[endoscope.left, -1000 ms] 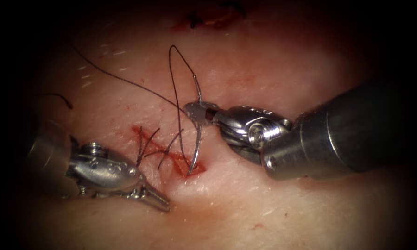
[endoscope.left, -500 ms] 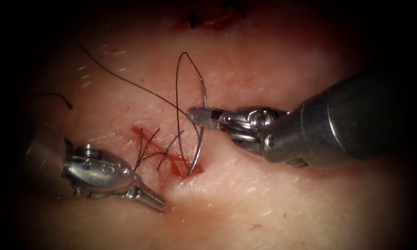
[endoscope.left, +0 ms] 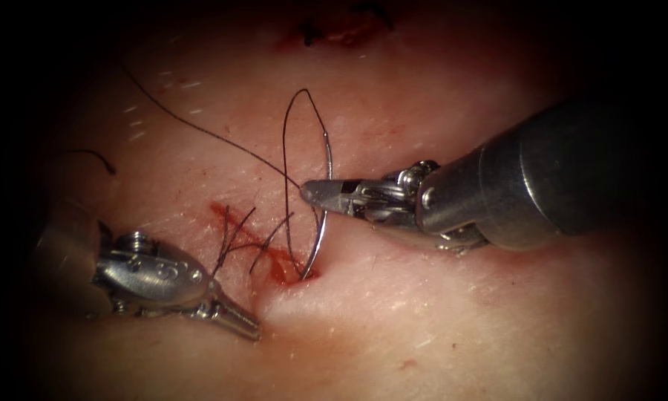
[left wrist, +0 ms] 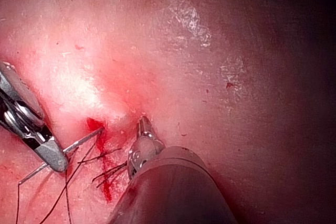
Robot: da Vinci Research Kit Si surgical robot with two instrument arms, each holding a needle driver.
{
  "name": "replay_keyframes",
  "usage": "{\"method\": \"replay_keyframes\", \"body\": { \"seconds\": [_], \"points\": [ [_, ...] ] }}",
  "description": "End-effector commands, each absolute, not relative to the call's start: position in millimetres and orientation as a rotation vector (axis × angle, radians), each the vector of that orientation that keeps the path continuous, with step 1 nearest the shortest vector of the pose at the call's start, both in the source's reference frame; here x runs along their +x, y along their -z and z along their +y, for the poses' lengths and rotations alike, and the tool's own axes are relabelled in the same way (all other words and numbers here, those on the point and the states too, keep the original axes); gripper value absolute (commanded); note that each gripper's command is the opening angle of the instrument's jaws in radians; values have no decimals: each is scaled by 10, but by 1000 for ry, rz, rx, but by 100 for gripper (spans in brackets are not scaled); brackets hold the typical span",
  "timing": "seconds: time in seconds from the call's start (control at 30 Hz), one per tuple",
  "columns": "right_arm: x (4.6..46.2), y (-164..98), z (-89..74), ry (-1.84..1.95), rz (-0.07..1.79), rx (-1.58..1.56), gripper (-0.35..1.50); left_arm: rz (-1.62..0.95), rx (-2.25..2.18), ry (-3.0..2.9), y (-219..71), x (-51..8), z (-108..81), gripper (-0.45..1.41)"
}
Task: Wound Closure
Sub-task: Pass the needle through the bottom half of the cut, then pull the needle through with the left gripper
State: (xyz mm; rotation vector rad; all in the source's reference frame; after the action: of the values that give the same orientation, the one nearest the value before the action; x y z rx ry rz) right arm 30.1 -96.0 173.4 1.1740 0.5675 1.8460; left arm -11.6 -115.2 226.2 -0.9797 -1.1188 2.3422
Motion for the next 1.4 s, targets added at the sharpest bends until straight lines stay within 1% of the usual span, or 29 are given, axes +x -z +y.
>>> {"method": "replay_keyframes", "body": {
  "seconds": [0.03,0.43,0.67,0.73,0.77,0.8,0.83,0.87,0.9,0.93,0.97,1.0,1.03,1.07,1.1,1.13,1.2,1.23,1.3,1.37,1.4],
  "points": [
    [309,-1735,-974,-1852,563,1185,-35,-1127,-982,-2335,-2260,-128,-1167,-45],
    [326,-1723,-1003,-1915,567,1315,-35,-1126,-982,-2335,-2261,-129,-1166,-45],
    [331,-1711,-1002,-1924,558,1325,-35,-1125,-982,-2335,-2261,-129,-1166,-45],
    [331,-1713,-996,-1895,660,1232,-35,-1125,-982,-2334,-2261,-129,-1166,-45],
    [331,-1713,-996,-1895,660,1232,-35,-1125,-982,-2334,-2261,-129,-1166,-45],
    [328,-1718,-990,-1836,806,1045,49,-1126,-981,-2333,-2259,-129,-1167,-45],
    [327,-1721,-987,-1807,839,987,83,-1126,-981,-2332,-2258,-129,-1167,-45],
    [324,-1723,-984,-1770,866,939,103,-1127,-981,-2331,-2256,-129,-1167,-45],
    [320,-1726,-982,-1722,896,886,116,-1125,-976,-2324,-2254,-129,-1168,-45],
    [317,-1729,-980,-1693,911,845,121,-1115,-989,-2338,-2252,-129,-1168,-45],
    [309,-1733,-975,-1626,940,744,131,-1092,-1037,-2378,-2247,-129,-1170,-45],
    [306,-1734,-973,-1582,954,693,133,-1077,-1064,-2395,-2245,-130,-1170,-45],
    [294,-1738,-966,-1526,983,568,143,-1022,-1167,-2460,-2238,-133,-1170,-25],
    [291,-1740,-964,-1514,988,538,145,-994,-1200,-2473,-2235,-135,-1168,-15],
    [291,-1740,-964,-1514,988,538,145,-994,-1200,-2473,-2235,-135,-1168,-15],
    [283,-1742,-961,-1481,997,471,148,-937,-1269,-2498,-2231,-136,-1166,-8],
    [279,-1742,-960,-1467,996,451,148,-891,-1316,-2500,-2228,-136,-1164,-5],
    [271,-1742,-959,-1448,1002,421,148,-821,-1383,-2502,-2224,-136,-1161,4],
    [262,-1742,-957,-1437,1007,392,148,-750,-1439,-2510,-2219,-136,-1161,12],
    [251,-1740,-953,-1355,1014,333,148,-657,-1466,-2530,-2214,-138,-1164,29],
    [249,-1740,-952,-1337,1014,334,148,-637,-1474,-2531,-2212,-140,-1164,31]
  ]
}}
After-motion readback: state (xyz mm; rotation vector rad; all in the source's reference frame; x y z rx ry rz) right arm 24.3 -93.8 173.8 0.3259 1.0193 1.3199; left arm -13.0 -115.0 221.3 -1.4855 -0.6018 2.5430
